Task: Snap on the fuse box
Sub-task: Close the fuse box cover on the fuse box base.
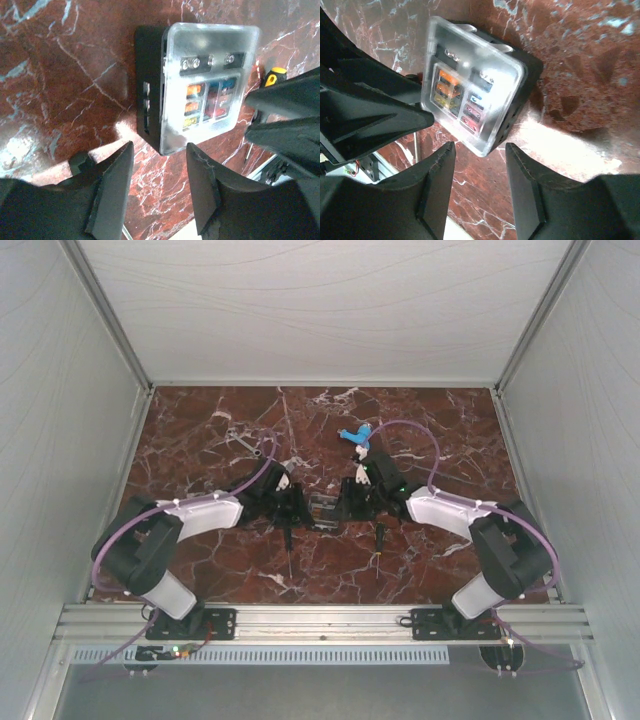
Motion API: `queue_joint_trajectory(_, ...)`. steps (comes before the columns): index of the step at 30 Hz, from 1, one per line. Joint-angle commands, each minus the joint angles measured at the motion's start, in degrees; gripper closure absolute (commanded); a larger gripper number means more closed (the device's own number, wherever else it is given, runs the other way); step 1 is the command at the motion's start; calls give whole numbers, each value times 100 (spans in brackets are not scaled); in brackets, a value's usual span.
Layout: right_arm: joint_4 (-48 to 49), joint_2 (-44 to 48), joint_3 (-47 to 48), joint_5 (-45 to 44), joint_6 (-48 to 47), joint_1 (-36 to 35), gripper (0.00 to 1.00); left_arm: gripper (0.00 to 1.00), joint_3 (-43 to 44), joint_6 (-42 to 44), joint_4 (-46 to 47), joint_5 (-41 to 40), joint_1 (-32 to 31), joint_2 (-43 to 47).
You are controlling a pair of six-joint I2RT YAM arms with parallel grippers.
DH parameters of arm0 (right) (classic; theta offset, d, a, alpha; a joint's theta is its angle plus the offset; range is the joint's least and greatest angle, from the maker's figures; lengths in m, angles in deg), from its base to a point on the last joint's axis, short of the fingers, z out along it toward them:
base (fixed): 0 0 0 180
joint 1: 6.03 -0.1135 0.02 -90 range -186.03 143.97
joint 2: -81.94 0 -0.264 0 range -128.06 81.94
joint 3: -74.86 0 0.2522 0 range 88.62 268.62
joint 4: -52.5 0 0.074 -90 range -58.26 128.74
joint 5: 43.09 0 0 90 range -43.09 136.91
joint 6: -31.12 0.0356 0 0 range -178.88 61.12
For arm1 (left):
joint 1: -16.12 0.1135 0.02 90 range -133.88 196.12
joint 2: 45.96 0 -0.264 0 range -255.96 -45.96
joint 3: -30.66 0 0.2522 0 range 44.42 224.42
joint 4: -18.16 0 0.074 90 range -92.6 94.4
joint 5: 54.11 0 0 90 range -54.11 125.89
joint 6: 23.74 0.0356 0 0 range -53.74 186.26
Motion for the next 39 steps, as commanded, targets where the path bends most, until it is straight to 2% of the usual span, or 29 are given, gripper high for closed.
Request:
queue_joint_trajectory(1,-72,425,248,-5,-563,303,55,52,-98,-112,15,-78,17,348)
queue_joint_trajectory(7,2,98,889,83,-1298,539,49,49,-265,-282,-33,-195,17,832)
queue_joint_trajectory(13,26,-948,1728,580,-1735,540,45,60,-515,-473,104,258,-8,905)
queue_joint_trajectory(19,-80,-1798,2074,1096,-1781,539,43,72,-513,-556,303,453,-80,421)
queue_joint_trajectory(29,166,-1622,1360,2173,-1275,541,45,80,-203,-539,247,148,-10,-290)
queue_joint_trajectory(39,1170,-858,-1,2215,-235,593,47,78,322,-184,147,-81,159,-604)
